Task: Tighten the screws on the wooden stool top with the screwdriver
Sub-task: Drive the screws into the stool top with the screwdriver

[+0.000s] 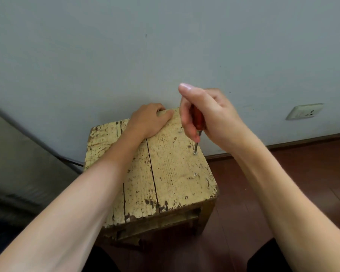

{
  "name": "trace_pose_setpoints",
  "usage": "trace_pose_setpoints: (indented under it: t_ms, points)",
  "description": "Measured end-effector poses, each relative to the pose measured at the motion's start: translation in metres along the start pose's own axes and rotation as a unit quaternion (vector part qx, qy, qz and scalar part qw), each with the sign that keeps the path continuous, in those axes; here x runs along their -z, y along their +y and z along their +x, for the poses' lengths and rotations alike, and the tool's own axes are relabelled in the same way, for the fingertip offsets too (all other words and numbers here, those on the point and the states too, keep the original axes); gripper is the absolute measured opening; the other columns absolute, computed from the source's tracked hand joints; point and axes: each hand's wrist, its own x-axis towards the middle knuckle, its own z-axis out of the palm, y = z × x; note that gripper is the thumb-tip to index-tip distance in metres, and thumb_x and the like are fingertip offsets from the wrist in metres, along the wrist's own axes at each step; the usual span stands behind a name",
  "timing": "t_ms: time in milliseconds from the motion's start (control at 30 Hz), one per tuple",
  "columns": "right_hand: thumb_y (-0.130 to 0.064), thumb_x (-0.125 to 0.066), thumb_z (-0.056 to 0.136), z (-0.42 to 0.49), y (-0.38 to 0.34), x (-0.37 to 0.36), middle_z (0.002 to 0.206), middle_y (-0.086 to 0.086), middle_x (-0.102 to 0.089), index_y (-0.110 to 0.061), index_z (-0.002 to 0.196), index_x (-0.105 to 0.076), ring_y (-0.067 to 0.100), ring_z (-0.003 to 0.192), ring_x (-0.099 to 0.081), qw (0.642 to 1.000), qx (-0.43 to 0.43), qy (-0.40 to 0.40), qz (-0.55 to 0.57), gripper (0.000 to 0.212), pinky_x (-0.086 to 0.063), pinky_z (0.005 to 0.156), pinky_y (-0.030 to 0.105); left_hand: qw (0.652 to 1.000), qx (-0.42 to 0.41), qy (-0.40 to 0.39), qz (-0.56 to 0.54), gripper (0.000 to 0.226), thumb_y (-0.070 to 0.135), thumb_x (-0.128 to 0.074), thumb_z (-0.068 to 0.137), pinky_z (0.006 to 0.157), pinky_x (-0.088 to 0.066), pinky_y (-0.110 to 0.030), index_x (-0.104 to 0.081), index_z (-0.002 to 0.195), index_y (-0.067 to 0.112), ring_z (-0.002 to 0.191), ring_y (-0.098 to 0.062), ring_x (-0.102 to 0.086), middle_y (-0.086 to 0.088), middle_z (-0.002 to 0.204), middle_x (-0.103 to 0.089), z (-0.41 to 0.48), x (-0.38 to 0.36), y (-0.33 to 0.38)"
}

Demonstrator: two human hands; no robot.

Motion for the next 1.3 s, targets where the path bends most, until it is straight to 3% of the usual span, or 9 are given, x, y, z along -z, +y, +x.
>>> trace_pose_setpoints:
  t_ms: [133,333,567,667,800,967,1067,1200,1300]
  points:
    - [-0.021,-0.045,0.101,-0.010,0.002,-0.020,0.052,-0.002,-0.023,-0.017,0.061,-0.022,0.010,0.043,-0.020,0.984,0.019,0.157,0.082,0.046,-0.019,0.044,0.020,1.000,-0.012,0.018,0.011,0.068,0.076,-0.028,0.078,0.073,-0.039,-0.035,-0.069,0.109,0.031,0.091,-0.016,-0.057,0.007,0.108,-0.069,0.001,-0.002,0.000]
    - [-0.026,-0.046,0.098,-0.007,0.004,-0.050,0.054,-0.004,-0.025,-0.022,0.062,-0.029,0.014,0.050,-0.021,0.898,0.029,0.436,0.051,0.040,-0.016,0.050,0.031,1.000,-0.008,0.020,-0.001,0.055,0.073,-0.041,0.091,0.081,-0.046,-0.037,-0.069,0.114,0.032,0.099,-0.021,-0.062,0.005,0.115,-0.071,0.005,-0.006,-0.006]
    - [-0.018,-0.057,0.100,0.007,-0.009,-0.002,0.100,0.004,-0.079,-0.016,0.103,-0.076,0.015,0.092,-0.077,0.993,-0.030,0.116,0.023,0.019,-0.058,0.082,0.026,1.000,-0.004,0.023,0.002,0.059,0.077,-0.039,0.089,0.083,-0.051,-0.039,-0.068,0.114,0.032,0.096,-0.023,-0.063,0.005,0.110,-0.071,0.004,-0.003,-0.003]
    - [-0.025,-0.054,0.107,0.009,-0.016,-0.001,0.070,0.008,-0.076,-0.017,0.072,-0.074,0.019,0.057,-0.070,0.997,-0.062,0.005,0.038,0.041,-0.052,0.059,0.032,1.000,-0.011,0.009,0.003,0.069,0.081,-0.027,0.082,0.082,-0.053,-0.040,-0.068,0.110,0.032,0.093,-0.023,-0.064,0.006,0.106,-0.070,0.002,-0.003,-0.002]
    - [-0.024,-0.062,0.099,0.007,-0.005,-0.017,0.045,-0.006,-0.032,-0.024,0.053,-0.038,0.010,0.037,-0.023,0.994,-0.041,0.079,0.058,0.052,-0.024,0.042,0.018,1.000,-0.008,0.020,0.017,0.056,0.075,-0.031,0.084,0.071,-0.044,-0.036,-0.064,0.100,0.034,0.086,-0.020,-0.061,0.006,0.100,-0.070,0.003,-0.002,-0.002]
    - [-0.017,-0.061,0.094,-0.001,0.001,-0.042,0.055,0.012,-0.023,-0.012,0.056,-0.032,0.015,0.048,-0.023,0.943,0.006,0.333,0.010,0.048,-0.019,0.048,0.029,1.000,-0.010,0.026,0.014,0.056,0.073,-0.039,0.090,0.076,-0.041,-0.035,-0.068,0.112,0.032,0.097,-0.022,-0.063,0.006,0.109,-0.071,0.006,-0.005,-0.004]
    - [-0.014,-0.060,0.101,-0.001,0.000,-0.059,0.050,-0.007,-0.029,-0.029,0.053,-0.031,0.010,0.046,-0.025,0.889,0.025,0.457,0.007,0.058,-0.022,0.047,0.027,1.000,-0.010,0.025,0.011,0.055,0.072,-0.040,0.092,0.079,-0.043,-0.036,-0.068,0.115,0.031,0.102,-0.024,-0.063,0.005,0.114,-0.071,0.006,-0.006,-0.005]
    - [-0.024,-0.066,0.090,-0.001,0.000,-0.042,0.066,0.000,-0.040,-0.028,0.082,-0.057,0.011,0.052,-0.036,0.925,-0.027,0.377,0.037,0.013,-0.031,0.047,0.027,1.000,-0.007,0.020,0.010,0.055,0.071,-0.040,0.093,0.082,-0.046,-0.037,-0.068,0.116,0.029,0.102,-0.024,-0.063,0.004,0.113,-0.070,0.006,-0.005,-0.003]
    - [-0.025,-0.065,0.088,0.000,-0.005,-0.006,0.104,-0.001,-0.072,-0.036,0.125,-0.070,0.009,0.088,-0.067,0.981,-0.069,0.179,-0.036,0.039,-0.047,0.066,0.024,1.000,-0.006,0.023,0.014,0.053,0.070,-0.041,0.093,0.081,-0.048,-0.038,-0.067,0.113,0.029,0.099,-0.025,-0.063,0.003,0.111,-0.070,0.005,-0.003,-0.002]
